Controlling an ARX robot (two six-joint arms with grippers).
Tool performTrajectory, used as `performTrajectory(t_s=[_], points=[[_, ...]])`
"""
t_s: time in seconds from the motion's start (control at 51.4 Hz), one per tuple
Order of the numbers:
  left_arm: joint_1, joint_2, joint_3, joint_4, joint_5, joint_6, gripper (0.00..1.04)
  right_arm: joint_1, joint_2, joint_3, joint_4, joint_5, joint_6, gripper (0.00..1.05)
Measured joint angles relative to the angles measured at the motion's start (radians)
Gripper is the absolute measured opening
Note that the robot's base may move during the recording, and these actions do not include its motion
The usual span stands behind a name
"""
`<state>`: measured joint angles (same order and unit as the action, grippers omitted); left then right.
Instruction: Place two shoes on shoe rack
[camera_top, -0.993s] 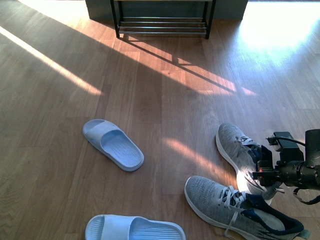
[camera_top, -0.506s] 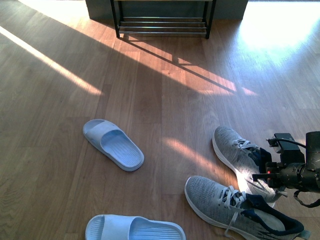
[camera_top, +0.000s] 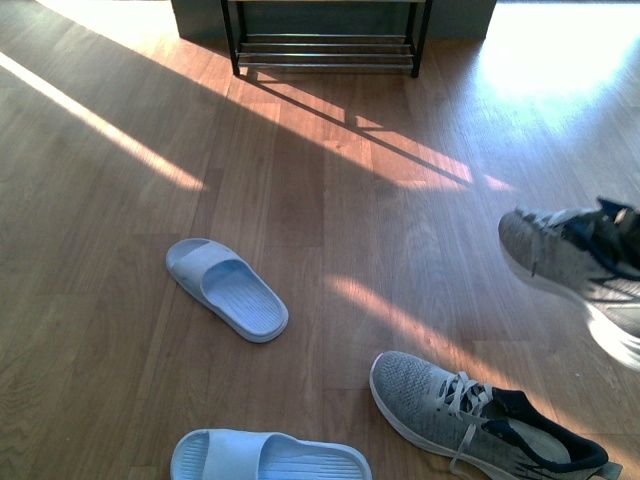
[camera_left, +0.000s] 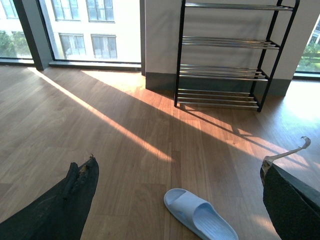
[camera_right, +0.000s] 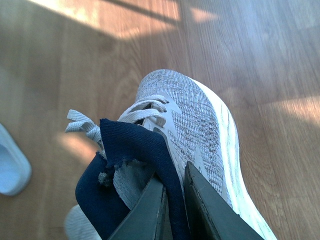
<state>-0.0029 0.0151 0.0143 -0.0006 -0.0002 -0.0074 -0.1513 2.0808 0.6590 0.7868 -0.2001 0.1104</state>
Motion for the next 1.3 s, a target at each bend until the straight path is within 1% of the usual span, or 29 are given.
performTrajectory(t_s=[0.117, 0.273, 0.526, 0.623, 0.701, 1.304], points=[[0.0, 0.0, 0.0, 0.0, 0.0, 0.0, 0.95, -0.036, -0.342, -0.111, -0.126, -0.079, 0.063, 0.11], [0.0, 0.0, 0.0, 0.0, 0.0, 0.0, 0.95, -0.09, -0.688, -0.183, -0.288, -0.183, 0.127, 0.11], [0.0, 0.0, 0.0, 0.0, 0.0, 0.0, 0.95, -0.193, -1.103, -0.232, -0.512, -0.318, 0.167, 0.1], [0.0, 0.0, 0.0, 0.0, 0.0, 0.0, 0.95, -0.235, -1.209, -0.257, -0.542, -0.363, 0.171, 0.1], [0.0, 0.0, 0.0, 0.0, 0.0, 0.0, 0.95, -0.259, -1.242, -0.283, -0.528, -0.402, 0.188, 0.1], [0.0, 0.0, 0.0, 0.0, 0.0, 0.0, 0.95, -0.267, -1.245, -0.293, -0.527, -0.407, 0.208, 0.1]])
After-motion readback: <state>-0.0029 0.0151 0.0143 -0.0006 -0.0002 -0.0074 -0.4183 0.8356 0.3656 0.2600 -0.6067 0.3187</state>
